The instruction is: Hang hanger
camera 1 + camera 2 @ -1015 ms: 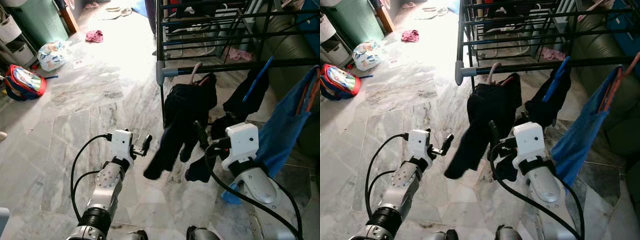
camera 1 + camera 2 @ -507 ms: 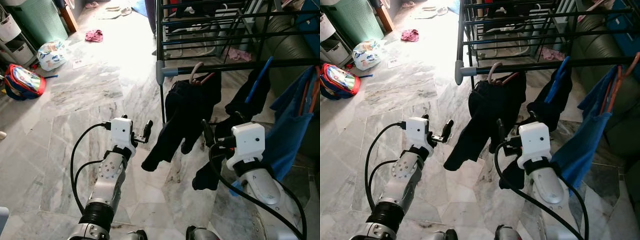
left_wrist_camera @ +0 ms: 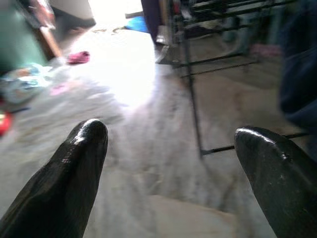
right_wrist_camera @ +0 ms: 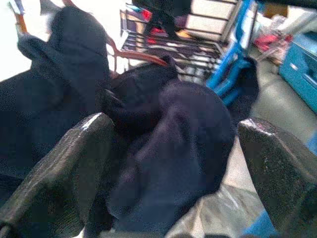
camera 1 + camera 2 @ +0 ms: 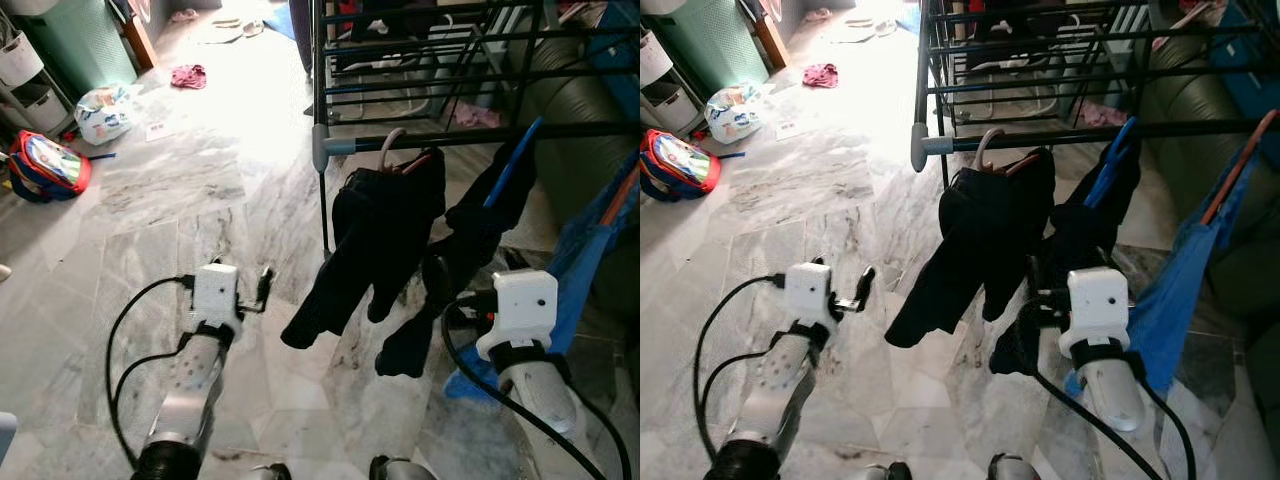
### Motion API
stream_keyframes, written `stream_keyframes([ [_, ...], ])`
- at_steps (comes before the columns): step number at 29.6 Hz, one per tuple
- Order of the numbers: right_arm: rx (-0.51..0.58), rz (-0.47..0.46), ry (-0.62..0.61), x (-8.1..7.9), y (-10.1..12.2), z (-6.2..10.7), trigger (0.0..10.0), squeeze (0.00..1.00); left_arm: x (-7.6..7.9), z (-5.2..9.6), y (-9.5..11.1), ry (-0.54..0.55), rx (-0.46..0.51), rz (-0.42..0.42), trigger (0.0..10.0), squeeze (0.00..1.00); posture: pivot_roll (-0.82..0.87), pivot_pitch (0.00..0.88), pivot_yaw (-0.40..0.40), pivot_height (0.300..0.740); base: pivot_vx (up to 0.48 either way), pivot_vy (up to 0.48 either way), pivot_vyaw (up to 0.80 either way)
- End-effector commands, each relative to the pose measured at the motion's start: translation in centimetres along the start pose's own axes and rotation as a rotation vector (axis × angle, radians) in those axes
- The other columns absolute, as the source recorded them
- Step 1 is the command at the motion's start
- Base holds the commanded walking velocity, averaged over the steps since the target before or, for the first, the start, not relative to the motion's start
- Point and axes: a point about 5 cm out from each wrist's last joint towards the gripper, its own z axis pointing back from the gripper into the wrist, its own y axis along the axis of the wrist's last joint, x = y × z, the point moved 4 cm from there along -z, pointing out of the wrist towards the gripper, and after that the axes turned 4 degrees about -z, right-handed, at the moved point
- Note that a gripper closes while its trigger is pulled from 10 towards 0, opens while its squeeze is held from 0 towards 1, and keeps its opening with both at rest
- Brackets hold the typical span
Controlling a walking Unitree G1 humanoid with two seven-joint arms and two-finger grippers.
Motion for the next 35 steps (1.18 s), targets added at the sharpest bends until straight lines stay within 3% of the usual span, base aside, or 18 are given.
stream_keyframes([
  [1, -0.023, 0.004, -0.039, 0.4, -0.9, 0.3, 10.0, 0.00, -1.0, 0.7, -1.0, 0.048, -0.026, -0.021, 10.0, 0.00, -0.08, 0.141, 0.053, 0.740, 0.000, 0.000, 0.00],
  [5, -0.052, -0.013, -0.066, 0.6, -2.0, 0.3, 10.0, 0.00, -1.1, 1.4, -1.6, 0.067, -0.042, -0.027, 10.0, 0.00, -0.07, 0.160, 0.042, 0.740, 0.000, 0.000, 0.00],
  [11, -0.048, -0.016, -0.055, 0.3, -2.0, 0.0, 10.0, 0.00, -0.5, 1.3, -1.5, 0.048, -0.043, -0.018, 10.0, 0.00, -0.07, 0.173, 0.046, 0.740, 0.000, 0.000, 0.00],
  [21, -0.118, -0.061, -0.097, 0.3, -3.1, -1.6, 10.0, 0.00, 0.5, -0.5, -0.2, 0.002, -0.019, 0.019, 10.0, 0.00, -0.08, 0.182, 0.054, 0.740, 0.000, 0.000, 0.00],
  [27, -0.152, -0.058, -0.124, 0.7, -3.2, -4.1, 10.0, 0.00, 1.5, -1.0, 0.2, -0.053, -0.013, 0.041, 10.0, 0.00, -0.08, 0.190, 0.071, 0.740, 0.000, 0.000, 0.00],
  [28, -0.160, -0.062, -0.139, 0.9, -3.0, -5.3, 10.0, 0.00, 2.1, -1.1, 0.4, -0.096, -0.008, 0.060, 10.0, 0.00, -0.08, 0.192, 0.073, 0.740, 0.000, 0.000, 0.00],
  [35, -0.207, -0.072, -0.164, 1.1, -2.8, -9.0, 10.0, 0.00, 4.3, -0.4, 1.4, -0.296, 0.048, 0.131, 10.0, 0.00, -0.06, 0.198, 0.079, 0.740, 0.000, 0.000, 0.00],
])
